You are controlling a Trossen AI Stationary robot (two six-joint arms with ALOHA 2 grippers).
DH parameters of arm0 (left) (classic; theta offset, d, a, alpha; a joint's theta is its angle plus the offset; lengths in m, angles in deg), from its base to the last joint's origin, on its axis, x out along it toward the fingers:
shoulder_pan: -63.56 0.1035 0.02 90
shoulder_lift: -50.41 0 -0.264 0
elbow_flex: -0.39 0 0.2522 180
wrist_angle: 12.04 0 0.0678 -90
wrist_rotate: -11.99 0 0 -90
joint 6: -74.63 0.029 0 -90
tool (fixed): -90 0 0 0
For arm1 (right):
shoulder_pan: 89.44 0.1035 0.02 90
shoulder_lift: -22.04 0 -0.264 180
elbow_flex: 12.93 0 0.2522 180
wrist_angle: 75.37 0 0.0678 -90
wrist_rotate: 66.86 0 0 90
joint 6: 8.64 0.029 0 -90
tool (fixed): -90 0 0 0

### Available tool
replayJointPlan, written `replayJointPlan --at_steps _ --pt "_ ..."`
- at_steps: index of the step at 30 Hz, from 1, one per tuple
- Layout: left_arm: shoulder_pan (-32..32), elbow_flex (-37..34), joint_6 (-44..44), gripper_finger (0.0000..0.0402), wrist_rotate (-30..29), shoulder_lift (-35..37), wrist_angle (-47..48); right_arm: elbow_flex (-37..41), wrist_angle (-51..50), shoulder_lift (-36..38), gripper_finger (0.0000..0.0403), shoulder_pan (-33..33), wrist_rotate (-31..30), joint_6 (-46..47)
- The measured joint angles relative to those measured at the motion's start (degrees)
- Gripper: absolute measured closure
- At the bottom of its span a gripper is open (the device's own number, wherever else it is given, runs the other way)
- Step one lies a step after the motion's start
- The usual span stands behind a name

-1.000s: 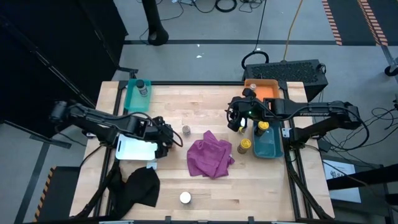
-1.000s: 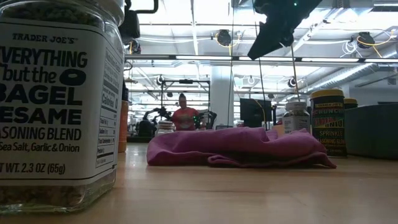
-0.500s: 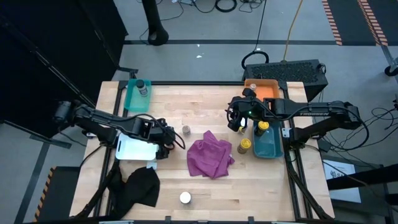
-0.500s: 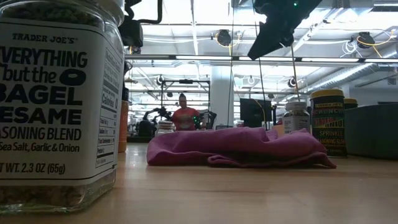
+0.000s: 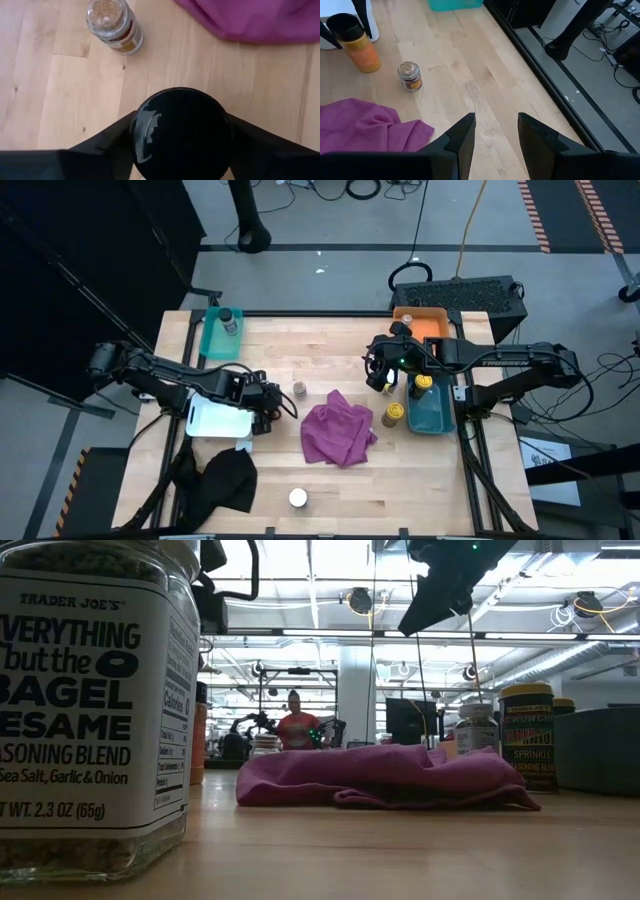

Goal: Sort spices by type
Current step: Put the black seasoning bottle into the blue bin

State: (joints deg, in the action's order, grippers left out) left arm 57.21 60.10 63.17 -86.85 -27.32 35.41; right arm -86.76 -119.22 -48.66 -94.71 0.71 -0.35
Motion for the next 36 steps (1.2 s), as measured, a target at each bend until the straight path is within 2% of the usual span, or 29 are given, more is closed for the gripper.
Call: replayJointPlan --at_steps 3,10,13,15,18,21,27,30,33,36 --pt "0.0 0.0 0.0 0.0183 0.0 0.1 -0.2 0.0 0.1 0.0 0.0273 0.0 0.0 0.0" --pt "0.0 1.5 0.1 0.0183 -0.5 1.9 2.2 0.0 0.1 0.0 0.0273 0.0 0.0 0.3" --pt "0.4 4.8 0.2 0.0183 -4.7 4.2 6.9 0.0 0.2 0.0 0.0273 0.0 0.0 0.6" --pt "1.6 7.5 -1.5 0.0183 -10.8 6.2 10.9 0.0 0.2 0.0 0.0273 0.0 0.0 0.6" --pt "5.5 11.2 -6.6 0.0183 -19.6 9.6 17.6 0.0 0.8 0.0 0.0273 0.0 0.0 0.5" --pt "11.2 12.2 -8.8 0.0183 -23.1 13.8 21.0 0.0 2.4 0.0 0.0273 0.0 0.0 -0.3" --pt "25.9 12.2 -9.9 0.0183 -24.7 20.2 21.1 0.0 3.3 0.0 0.0273 0.0 0.0 -1.5" --pt "32.1 11.8 -13.8 0.0183 -24.7 21.5 21.7 0.0 3.4 0.0 0.0273 0.0 0.0 -1.8" --pt "36.4 11.2 -18.9 0.0183 -24.7 21.4 23.0 0.0 3.4 0.0 0.0273 0.0 0.0 -2.1" --pt "38.5 9.3 -19.8 0.0183 -24.1 21.1 22.8 0.0 3.4 0.0 0.0273 0.0 0.0 -2.7"
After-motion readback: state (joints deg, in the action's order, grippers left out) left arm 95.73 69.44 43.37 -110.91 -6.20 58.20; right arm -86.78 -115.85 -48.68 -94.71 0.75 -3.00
